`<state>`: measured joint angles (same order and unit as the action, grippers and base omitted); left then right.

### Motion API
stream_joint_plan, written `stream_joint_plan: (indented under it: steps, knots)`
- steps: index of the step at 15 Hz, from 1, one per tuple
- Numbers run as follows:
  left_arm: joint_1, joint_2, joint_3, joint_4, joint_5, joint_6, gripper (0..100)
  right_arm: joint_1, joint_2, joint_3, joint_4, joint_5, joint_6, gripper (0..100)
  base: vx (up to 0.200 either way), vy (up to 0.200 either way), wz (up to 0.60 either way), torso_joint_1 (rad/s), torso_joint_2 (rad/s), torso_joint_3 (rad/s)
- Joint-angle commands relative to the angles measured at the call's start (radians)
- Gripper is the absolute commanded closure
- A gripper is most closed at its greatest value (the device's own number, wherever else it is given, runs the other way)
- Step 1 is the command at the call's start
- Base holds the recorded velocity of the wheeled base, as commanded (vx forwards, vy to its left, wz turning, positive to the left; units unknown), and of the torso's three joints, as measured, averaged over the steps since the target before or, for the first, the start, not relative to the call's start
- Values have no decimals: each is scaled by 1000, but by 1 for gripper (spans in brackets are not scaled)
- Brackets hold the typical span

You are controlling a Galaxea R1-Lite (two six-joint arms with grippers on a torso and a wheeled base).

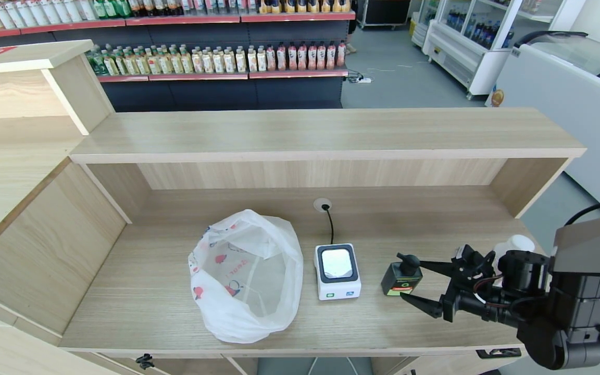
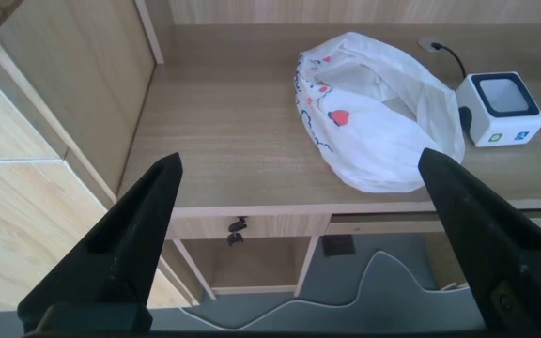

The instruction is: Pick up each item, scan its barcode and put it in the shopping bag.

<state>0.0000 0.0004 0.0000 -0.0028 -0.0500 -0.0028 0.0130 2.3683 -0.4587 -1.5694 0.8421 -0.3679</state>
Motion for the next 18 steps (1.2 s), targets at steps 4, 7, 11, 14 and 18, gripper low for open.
stream_joint_plan:
  steps: [4, 7, 11, 14, 18]
  knots:
    - [0, 0, 0, 0, -1, 0, 0, 2, 58, -63, -1, 69, 1, 0, 0, 0, 0, 0, 0, 0]
    - [0, 0, 0, 0, -1, 0, 0, 2, 72, -75, -1, 101, 6, 0, 0, 0, 0, 0, 0, 0]
    - [0, 0, 0, 0, -1, 0, 0, 1, 98, -97, -1, 123, 9, 0, 0, 0, 0, 0, 0, 0]
    - [-2, 0, 0, 0, 1, 0, 0, -1, 118, -124, -1, 140, 9, 0, 0, 0, 0, 0, 0, 0]
    - [0, 0, -2, 0, -1, 0, 0, -4, 141, -166, -1, 167, 15, 0, 0, 0, 0, 0, 0, 0]
